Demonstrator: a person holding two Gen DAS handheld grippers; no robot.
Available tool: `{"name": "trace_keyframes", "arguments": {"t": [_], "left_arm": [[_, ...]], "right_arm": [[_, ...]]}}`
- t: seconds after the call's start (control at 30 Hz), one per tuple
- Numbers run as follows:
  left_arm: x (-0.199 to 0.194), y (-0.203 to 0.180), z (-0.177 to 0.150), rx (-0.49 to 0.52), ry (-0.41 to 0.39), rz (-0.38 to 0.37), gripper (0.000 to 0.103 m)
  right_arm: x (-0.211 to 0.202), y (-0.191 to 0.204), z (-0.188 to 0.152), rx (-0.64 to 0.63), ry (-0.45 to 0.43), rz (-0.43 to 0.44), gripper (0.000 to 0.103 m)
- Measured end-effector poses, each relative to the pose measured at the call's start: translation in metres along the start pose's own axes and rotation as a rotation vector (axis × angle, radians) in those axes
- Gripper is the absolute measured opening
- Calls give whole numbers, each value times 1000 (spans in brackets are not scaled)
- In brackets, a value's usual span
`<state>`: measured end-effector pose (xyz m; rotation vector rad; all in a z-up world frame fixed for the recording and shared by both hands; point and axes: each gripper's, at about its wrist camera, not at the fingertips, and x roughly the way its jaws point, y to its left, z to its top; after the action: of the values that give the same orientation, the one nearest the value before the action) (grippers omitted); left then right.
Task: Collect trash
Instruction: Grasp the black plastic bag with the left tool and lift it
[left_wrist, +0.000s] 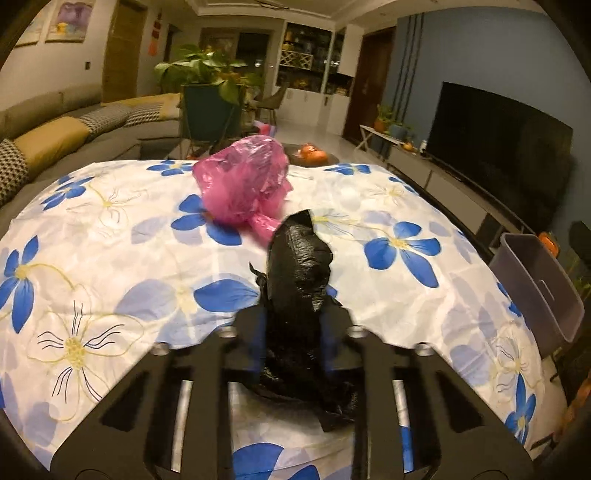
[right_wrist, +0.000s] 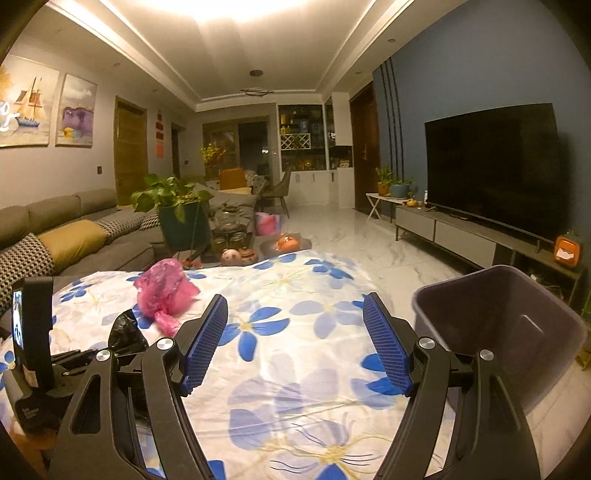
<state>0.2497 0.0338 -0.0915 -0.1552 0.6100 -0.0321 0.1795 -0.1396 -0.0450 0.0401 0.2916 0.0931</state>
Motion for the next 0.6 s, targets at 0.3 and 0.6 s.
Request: {"name": "trace_keyframes", "arguments": {"t": [0.3, 0.6], "left_arm": [[-28, 26, 10, -42, -62, 32, 7], [-48, 76, 32, -91, -143, 165, 7]], "right_arm": [[20, 24, 5, -15, 36, 56, 74], [69, 92, 17, -84, 64, 141, 74]]}}
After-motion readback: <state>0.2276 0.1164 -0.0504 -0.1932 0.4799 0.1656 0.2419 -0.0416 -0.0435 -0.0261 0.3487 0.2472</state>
